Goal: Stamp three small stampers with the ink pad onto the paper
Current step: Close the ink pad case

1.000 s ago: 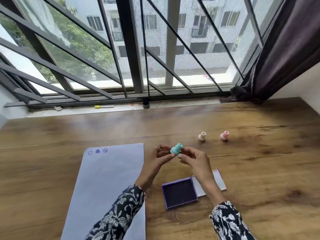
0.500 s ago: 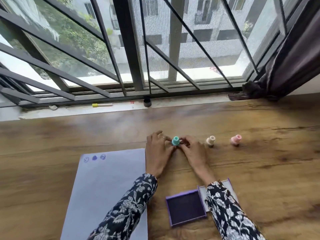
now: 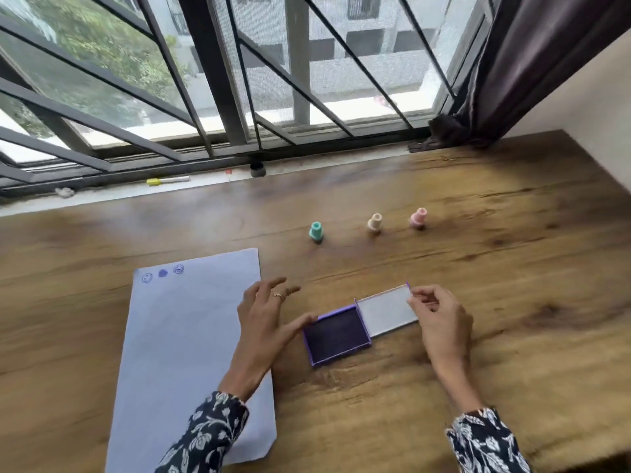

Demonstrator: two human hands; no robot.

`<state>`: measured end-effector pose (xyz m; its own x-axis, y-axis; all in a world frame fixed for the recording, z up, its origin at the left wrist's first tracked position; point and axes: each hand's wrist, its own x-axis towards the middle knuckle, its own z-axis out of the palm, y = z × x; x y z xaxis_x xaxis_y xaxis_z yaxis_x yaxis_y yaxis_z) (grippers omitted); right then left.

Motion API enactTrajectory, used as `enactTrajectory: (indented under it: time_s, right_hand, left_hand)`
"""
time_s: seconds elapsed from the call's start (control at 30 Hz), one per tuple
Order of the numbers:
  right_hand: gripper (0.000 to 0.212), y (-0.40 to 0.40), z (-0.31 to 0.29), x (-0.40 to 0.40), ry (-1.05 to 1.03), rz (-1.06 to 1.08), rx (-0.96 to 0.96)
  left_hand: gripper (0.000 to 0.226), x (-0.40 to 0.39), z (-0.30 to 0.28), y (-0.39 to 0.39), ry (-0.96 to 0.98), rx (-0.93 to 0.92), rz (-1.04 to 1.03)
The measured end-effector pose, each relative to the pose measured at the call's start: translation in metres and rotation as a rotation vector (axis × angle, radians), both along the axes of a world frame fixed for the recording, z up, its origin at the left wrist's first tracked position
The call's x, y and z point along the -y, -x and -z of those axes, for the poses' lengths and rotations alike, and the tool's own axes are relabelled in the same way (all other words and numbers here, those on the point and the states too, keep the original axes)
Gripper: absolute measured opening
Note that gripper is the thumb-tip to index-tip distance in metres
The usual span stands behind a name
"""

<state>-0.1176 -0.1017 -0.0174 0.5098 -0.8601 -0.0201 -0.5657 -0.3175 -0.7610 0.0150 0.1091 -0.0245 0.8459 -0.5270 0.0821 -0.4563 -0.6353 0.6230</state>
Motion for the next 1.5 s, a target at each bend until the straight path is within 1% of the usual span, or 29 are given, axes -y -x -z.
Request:
enactTrajectory:
  time_s: [0.07,0.1,0.13,0.23,0.33,0.37,0.43,0.47,0.53,0.6,0.7,0.8,0.87,0.97,1.03,1.1,1.17,1.2,1.23,1.33,1.4,1.5]
  right_hand:
    - [0.011,0.014,0.005,-0.002,0.006,0.065,-0.043]
    - [0.013,0.018,0.007,-0.003,0.000,0.075,-0.064]
    - [0.014,0.020,0.009,-0.004,-0.005,0.077,-0.085]
    - [0.011,0.018,0.011,-0.007,0.005,0.069,-0.123]
    - [0.007,0.013,0.007,-0.006,-0.046,0.094,-0.093]
    - [0.008,0.012,0.002,-0.006,-0.103,0.100,-0.048]
    - [0.016,0.010,-0.010,-0.010,-0.194,0.107,0.082]
    - [0.018,0.010,-0.016,-0.015,-0.174,0.090,0.130]
    - [0.015,0.011,-0.031,-0.034,0.020,-0.018,0.161]
    - [0.010,0.014,-0.040,-0.059,0.247,-0.193,0.162]
    - [0.010,0.021,-0.036,-0.095,0.476,-0.458,0.070]
    - [0.014,0.026,-0.017,-0.116,0.636,-0.618,-0.043]
    - [0.018,0.027,-0.005,-0.123,0.684,-0.704,-0.076]
    - [0.023,0.027,0.004,-0.124,0.651,-0.742,-0.095]
    - [0.028,0.023,0.003,-0.120,0.539,-0.642,-0.089]
    - [0.043,0.014,0.001,-0.113,0.369,-0.511,-0.108]
    - [0.066,0.003,0.003,-0.104,0.222,-0.479,-0.216]
    - [0.074,0.000,0.003,-0.102,0.174,-0.488,-0.272]
    - [0.078,-0.003,0.004,-0.100,0.156,-0.501,-0.306]
    - [0.085,-0.006,0.005,-0.101,0.173,-0.538,-0.321]
    - [0.086,-0.006,0.005,-0.104,0.199,-0.547,-0.314]
    - [0.086,-0.004,0.002,-0.109,0.220,-0.537,-0.255]
  left_hand:
    - [0.072,-0.016,0.005,0.018,-0.071,-0.061,0.047]
    - [0.079,-0.021,0.007,0.025,-0.103,-0.085,0.067]
    - [0.082,-0.025,0.010,0.032,-0.126,-0.098,0.088]
    - [0.076,-0.028,0.015,0.041,-0.124,-0.082,0.123]
    - [0.070,-0.029,0.016,0.042,-0.110,0.000,0.098]
    - [0.068,-0.029,0.016,0.043,-0.109,0.027,0.087]
    - [0.067,-0.031,0.016,0.047,-0.126,0.086,0.041]
    - [0.067,-0.031,0.016,0.050,-0.144,0.107,0.006]
    - [0.068,-0.032,0.017,0.054,-0.162,0.099,-0.051]
    - [0.069,-0.032,0.018,0.056,-0.157,0.074,-0.068]
    - [0.070,-0.036,0.018,0.055,-0.146,0.033,-0.046]
    - [0.056,-0.044,0.019,0.048,-0.072,-0.001,-0.012]
    - [0.042,-0.049,0.021,0.043,-0.047,0.020,-0.025]
    - [0.019,-0.052,0.023,0.036,-0.017,0.035,-0.070]
    - [0.013,-0.049,0.022,0.032,0.006,0.031,-0.098]
    - [0.011,-0.048,0.021,0.028,0.034,0.011,-0.114]
    - [0.010,-0.046,0.021,0.026,0.059,-0.015,-0.118]
    - [0.010,-0.046,0.022,0.025,0.068,-0.025,-0.119]
    - [0.010,-0.046,0.022,0.025,0.073,-0.030,-0.122]
    - [0.009,-0.046,0.022,0.026,0.089,-0.045,-0.141]
    - [0.008,-0.046,0.022,0.026,0.102,-0.063,-0.149]
    - [0.006,-0.044,0.022,0.026,0.103,-0.069,-0.156]
